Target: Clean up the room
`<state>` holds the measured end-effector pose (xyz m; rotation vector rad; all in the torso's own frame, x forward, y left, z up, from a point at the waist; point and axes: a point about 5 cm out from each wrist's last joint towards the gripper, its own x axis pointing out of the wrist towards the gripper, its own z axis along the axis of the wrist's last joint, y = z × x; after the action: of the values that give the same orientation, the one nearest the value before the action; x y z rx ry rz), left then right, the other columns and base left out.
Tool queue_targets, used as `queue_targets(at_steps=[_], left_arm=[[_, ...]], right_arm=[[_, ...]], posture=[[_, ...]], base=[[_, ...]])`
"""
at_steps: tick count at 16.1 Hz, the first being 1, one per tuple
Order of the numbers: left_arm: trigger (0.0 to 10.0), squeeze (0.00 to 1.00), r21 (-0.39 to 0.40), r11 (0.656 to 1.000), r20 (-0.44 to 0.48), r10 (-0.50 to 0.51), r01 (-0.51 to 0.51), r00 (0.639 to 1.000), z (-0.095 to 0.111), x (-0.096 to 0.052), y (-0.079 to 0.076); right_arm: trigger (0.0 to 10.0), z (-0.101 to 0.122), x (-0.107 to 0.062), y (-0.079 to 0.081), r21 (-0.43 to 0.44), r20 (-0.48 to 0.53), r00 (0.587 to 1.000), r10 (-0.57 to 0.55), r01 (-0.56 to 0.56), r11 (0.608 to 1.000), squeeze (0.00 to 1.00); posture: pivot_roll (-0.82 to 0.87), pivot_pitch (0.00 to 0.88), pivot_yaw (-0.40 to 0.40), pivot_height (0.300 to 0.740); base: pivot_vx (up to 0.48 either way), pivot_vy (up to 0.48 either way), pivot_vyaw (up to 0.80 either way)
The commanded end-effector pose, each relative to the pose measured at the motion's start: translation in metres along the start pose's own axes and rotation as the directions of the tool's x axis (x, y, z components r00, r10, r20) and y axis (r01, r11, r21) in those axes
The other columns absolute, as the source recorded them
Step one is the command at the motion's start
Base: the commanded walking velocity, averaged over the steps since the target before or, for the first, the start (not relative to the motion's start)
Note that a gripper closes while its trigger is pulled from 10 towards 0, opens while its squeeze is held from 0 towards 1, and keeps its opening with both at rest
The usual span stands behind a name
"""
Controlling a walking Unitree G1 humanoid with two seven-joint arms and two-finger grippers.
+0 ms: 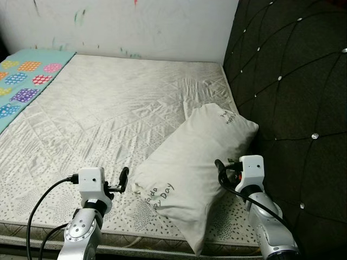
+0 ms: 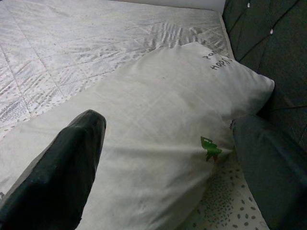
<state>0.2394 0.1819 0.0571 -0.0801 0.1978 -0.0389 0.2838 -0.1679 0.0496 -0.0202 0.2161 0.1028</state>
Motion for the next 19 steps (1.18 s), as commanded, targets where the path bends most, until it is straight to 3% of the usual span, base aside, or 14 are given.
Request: queue_targets(at_steps=[1,5,12,19], left_arm=[[10.0,0.00,0.001,1.000,-0.009,-0.001,0.001,1.000,-0.0014,0.0021,-0.0018],[10.0,0.00,0.001,1.000,-0.009,0.000,0.000,1.000,-0.0013,0.0025,-0.0021],[10.0,0.00,0.002,1.000,-0.009,-0.002,0.002,1.000,-0.0015,0.0029,-0.0026],[10.0,0.00,0.004,1.000,-0.006,-0.002,0.002,1.000,-0.0009,0.0037,-0.0031]], right_arm=[[10.0,0.0020,0.0011,-0.0007,-0.008,0.007,1.000,0.004,-0.004,1.000,0.00],[10.0,0.0021,0.0012,0.0002,-0.008,0.007,1.000,0.008,-0.008,1.000,0.00],[10.0,0.0017,0.0011,0.0005,-0.008,0.006,1.000,0.009,-0.009,1.000,0.00],[10.0,0.0019,0.0015,0.0012,-0.008,0.008,1.000,0.013,-0.013,1.000,0.00]], posture=[[-0.09,0.000,-0.028,0.740],[-0.09,0.000,-0.028,0.740],[-0.09,0.000,-0.028,0.661],[-0.09,0.000,-0.029,0.546]], base=[[0.000,0.000,0.00],[0.000,0.000,0.00],[0.000,0.000,0.00],[0.000,0.000,0.00]])
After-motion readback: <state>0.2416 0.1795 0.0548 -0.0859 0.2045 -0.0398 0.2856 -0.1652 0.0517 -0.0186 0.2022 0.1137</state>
